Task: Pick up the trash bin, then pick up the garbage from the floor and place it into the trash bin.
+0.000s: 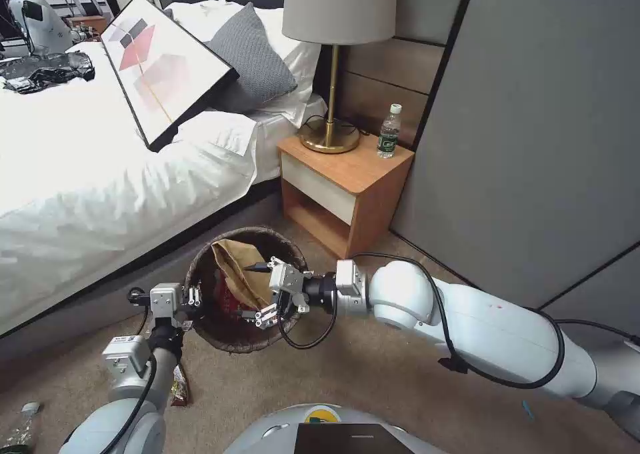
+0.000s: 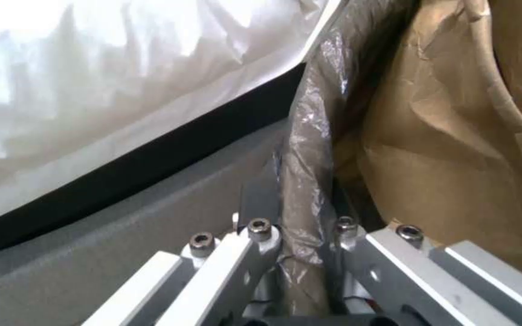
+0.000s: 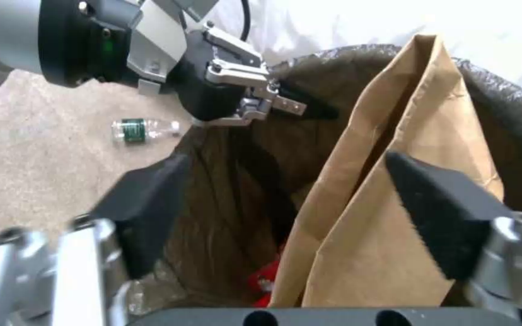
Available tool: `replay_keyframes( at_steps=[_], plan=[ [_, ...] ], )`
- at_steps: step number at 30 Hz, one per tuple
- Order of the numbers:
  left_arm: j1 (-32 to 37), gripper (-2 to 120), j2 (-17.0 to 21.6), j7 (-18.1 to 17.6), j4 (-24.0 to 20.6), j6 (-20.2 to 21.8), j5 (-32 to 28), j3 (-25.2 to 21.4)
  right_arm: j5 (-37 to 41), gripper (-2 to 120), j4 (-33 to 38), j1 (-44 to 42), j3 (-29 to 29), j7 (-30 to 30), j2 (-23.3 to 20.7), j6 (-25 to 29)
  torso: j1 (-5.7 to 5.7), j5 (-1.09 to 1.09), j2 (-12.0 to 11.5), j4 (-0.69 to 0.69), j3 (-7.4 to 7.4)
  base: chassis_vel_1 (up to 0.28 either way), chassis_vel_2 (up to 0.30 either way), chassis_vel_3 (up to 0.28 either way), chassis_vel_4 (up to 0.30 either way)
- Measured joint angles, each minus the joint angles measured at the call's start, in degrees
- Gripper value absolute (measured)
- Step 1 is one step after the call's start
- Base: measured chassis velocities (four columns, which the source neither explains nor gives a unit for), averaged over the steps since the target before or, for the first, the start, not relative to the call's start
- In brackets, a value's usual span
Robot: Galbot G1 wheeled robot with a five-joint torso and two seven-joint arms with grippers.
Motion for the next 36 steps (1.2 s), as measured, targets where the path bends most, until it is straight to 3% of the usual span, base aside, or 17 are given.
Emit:
replay_keyframes(
  at_steps=[2,6,20,23,32,36],
  plan=[
    [-0.06,0,0.03,0.0,0.1,-0.03,-0.03,-0.02,0.08,92,0.39,-0.23,0.59,0.25,-0.03,0.01,0.0,0.0,0.0,0.0,0.0,0.0,0.0,0.0,0.0],
    [-0.11,0,0.05,0.0,0.22,-0.06,-0.1,-0.1,0.99,100,1.12,-1.18,2.64,1.11,0.02,0.14,0.0,0.0,0.0,0.01,0.0,0.0,0.0,0.0,0.0],
    [-0.37,0,0.08,-0.09,0.53,-0.21,-0.25,-0.16,7.61,100,7.08,-12.12,18.1,6.54,-2.48,1.39,0.0,0.01,0.0,0.0,0.0,0.0,0.0,0.0,0.0],
    [-0.43,0,0.02,-0.09,0.57,-0.22,-0.25,-0.14,6.81,100,7.56,-15.31,20.27,7.79,-2.96,2.58,0.0,0.01,0.0,0.01,0.0,0.0,0.0,0.0,0.0],
    [-0.69,0,-0.35,-0.19,0.8,-0.63,-0.28,-0.16,-1.04,100,9.55,-30.86,26.08,22.18,-1.78,8.74,0.0,0.0,0.0,0.01,0.0,0.0,0.0,0.0,0.0],
    [-0.7,0,-0.34,-0.18,0.79,-0.7,-0.39,-0.22,-2.78,100,9.68,-34.88,30.24,22.9,-0.3,9.34,0.0,0.0,0.0,0.01,0.0,0.0,0.0,0.0,0.0]
  ],
)
